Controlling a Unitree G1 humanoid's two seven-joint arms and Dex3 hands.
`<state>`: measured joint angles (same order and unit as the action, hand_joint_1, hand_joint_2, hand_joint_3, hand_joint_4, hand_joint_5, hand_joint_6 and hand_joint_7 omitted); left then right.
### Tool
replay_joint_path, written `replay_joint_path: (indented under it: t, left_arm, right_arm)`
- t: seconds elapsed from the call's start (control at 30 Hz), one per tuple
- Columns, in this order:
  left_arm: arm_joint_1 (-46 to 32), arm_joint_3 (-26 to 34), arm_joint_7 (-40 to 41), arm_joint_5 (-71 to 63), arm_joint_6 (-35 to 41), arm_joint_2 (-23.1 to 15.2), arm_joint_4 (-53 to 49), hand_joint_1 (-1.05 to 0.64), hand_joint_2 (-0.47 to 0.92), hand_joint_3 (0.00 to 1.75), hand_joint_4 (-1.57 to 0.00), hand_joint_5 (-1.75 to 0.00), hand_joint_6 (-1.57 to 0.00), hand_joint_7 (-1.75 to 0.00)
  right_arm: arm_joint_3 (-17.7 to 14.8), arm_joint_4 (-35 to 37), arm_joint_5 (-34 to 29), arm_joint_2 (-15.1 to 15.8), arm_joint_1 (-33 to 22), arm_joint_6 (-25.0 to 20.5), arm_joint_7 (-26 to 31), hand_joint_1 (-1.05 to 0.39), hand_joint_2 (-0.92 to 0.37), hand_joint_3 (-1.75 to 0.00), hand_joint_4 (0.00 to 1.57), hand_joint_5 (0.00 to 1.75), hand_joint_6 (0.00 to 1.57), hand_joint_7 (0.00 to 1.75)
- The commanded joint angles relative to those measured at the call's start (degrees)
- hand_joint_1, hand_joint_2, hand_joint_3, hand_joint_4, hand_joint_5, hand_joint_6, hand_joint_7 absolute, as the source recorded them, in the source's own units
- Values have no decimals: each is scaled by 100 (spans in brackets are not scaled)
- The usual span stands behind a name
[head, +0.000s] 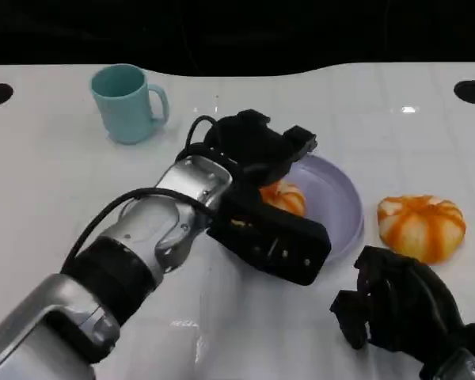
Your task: Grasp the bread from the table and place it into the plate.
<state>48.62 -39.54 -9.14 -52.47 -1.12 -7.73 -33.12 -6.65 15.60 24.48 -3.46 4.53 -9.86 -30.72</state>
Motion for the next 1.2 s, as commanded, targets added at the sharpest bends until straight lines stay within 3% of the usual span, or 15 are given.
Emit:
replay_joint_path:
  t: [0.03,0.3,0.47,0.57,0.67,0.83,0.97,1.03,1.07,1.13,1.2]
  left_arm:
    - [-327,147,-160,-1,93,-363,627,-105,92,23,-11,-79,-1,-50]
    - [-1048,428,-387,-78,219,-903,1931,-93,92,9,-32,-81,-16,-52]
    - [-1580,598,-425,-242,342,-1233,2711,-77,91,1,-51,-70,-36,-33]
    - [-1906,701,-339,-364,316,-1417,3086,-66,87,0,-61,-74,-46,-28]
    - [-2289,824,-196,-519,221,-1669,3461,-58,84,0,-68,-96,-56,-25]
    - [-2952,1095,558,-541,-108,-1825,3711,-54,85,1,-75,-112,-70,-27]
    - [-3528,1292,1868,-530,-531,-1758,3560,-40,81,0,-79,-155,-88,-28]
    - [-3679,1348,2177,-496,-677,-1736,3495,-35,81,1,-78,-168,-92,-31]
    - [-3746,1367,2307,-482,-754,-1739,3451,-33,74,21,-79,-171,-88,-48]
    - [-3877,1394,2618,-474,-926,-1744,3323,-34,35,108,-83,-171,-84,-81]
    - [-4005,1419,2874,-415,-1122,-1749,3209,-35,29,129,-88,-172,-86,-91]
  right_arm:
    - [-49,31,56,73,42,42,-20,-105,-5,-148,141,152,147,111]
    - [-50,-3,47,66,32,28,24,-105,-5,-148,141,152,147,111]
    - [-44,-24,53,78,22,0,16,-105,-4,-148,140,152,147,111]
    - [-38,-53,59,79,3,-17,14,-105,-4,-147,140,153,147,112]
    - [-41,-56,57,78,-6,0,14,-105,-4,-147,139,153,147,112]
    - [-33,-70,45,87,-10,-13,26,-105,-5,-146,139,154,147,112]
    - [-44,-55,65,94,-10,-8,-6,-105,-5,-144,138,153,146,111]
    - [-47,-69,62,99,-19,-13,0,-105,-6,-143,138,154,146,111]
    - [-46,-69,57,107,-21,-9,-5,-105,-6,-143,138,154,146,111]
    - [-50,-87,64,116,-27,-28,-3,-105,-6,-143,139,154,146,112]
    - [-48,-96,55,126,-32,-28,0,-105,-6,-143,139,154,146,112]
